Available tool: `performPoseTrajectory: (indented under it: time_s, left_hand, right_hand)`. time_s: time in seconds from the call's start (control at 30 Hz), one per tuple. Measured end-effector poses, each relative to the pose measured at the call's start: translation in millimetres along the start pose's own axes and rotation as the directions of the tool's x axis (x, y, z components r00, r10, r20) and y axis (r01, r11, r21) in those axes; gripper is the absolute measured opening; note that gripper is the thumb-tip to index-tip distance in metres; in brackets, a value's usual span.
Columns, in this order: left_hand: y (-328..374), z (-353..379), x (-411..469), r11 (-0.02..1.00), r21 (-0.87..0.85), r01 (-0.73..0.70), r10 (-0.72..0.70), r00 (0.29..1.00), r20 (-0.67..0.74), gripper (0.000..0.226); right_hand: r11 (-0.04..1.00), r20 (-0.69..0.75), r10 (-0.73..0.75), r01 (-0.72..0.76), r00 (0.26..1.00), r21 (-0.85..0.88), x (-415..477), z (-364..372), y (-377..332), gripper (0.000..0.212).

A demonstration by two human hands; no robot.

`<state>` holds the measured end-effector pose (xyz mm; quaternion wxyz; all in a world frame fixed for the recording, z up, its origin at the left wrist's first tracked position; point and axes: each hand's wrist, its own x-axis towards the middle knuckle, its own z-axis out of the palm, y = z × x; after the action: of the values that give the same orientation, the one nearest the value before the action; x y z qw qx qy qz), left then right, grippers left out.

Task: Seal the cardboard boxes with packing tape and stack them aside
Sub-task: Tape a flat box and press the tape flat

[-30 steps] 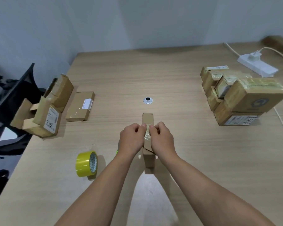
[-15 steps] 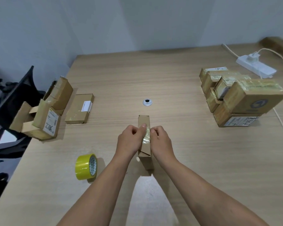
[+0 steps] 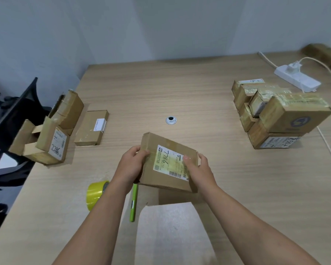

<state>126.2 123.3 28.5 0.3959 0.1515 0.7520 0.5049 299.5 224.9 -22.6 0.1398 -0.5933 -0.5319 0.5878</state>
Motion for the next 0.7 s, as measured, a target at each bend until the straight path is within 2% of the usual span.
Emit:
performPoseTrajectory:
  time_s: [0.1,0.2,0.27,0.37,0.43,0.57,0.63,0.7]
  left_hand:
    - [-2,3,-5,0.998,-0.050,-0.026,0.026,1.000,-0.010,0.024]
    - [-6,7,-8,0.996,-0.077,-0.044,0.044,0.999,-0.006,0.030]
    - [-14,6,-4,0.997,0.035,-0.064,0.065,0.998,-0.020,0.030]
    - [-23,10,-5,0.947,0.318,-0.042,0.079,0.991,-0.106,0.059]
    - [-26,16,-11,0.928,0.370,-0.044,0.112,0.980,-0.165,0.079]
    - [-36,23,-12,0.917,0.394,-0.066,0.159,0.965,-0.208,0.107]
    - [-38,24,-11,0.926,0.370,-0.066,0.157,0.963,-0.220,0.103]
    - [-40,26,-12,0.932,0.351,-0.087,0.168,0.963,-0.210,0.087]
  right_hand:
    - [0.998,0.004,0.033,-0.034,0.999,0.055,0,-3,3,0.091]
    - [0.997,-0.007,0.003,-0.002,1.000,0.074,-3,-4,4,0.077]
    - [0.998,-0.026,-0.035,0.037,0.999,0.057,-5,-3,4,0.081]
    - [0.993,-0.054,-0.112,0.110,0.992,-0.048,-10,3,0,0.113]
    - [0.984,-0.077,-0.136,0.126,0.988,-0.123,-14,6,-6,0.120]
    - [0.955,-0.096,-0.187,0.158,0.978,-0.253,-21,5,-14,0.115]
    - [0.945,-0.090,-0.202,0.171,0.975,-0.278,-20,4,-14,0.114]
    - [0.943,-0.090,-0.212,0.179,0.973,-0.279,-21,4,-13,0.109]
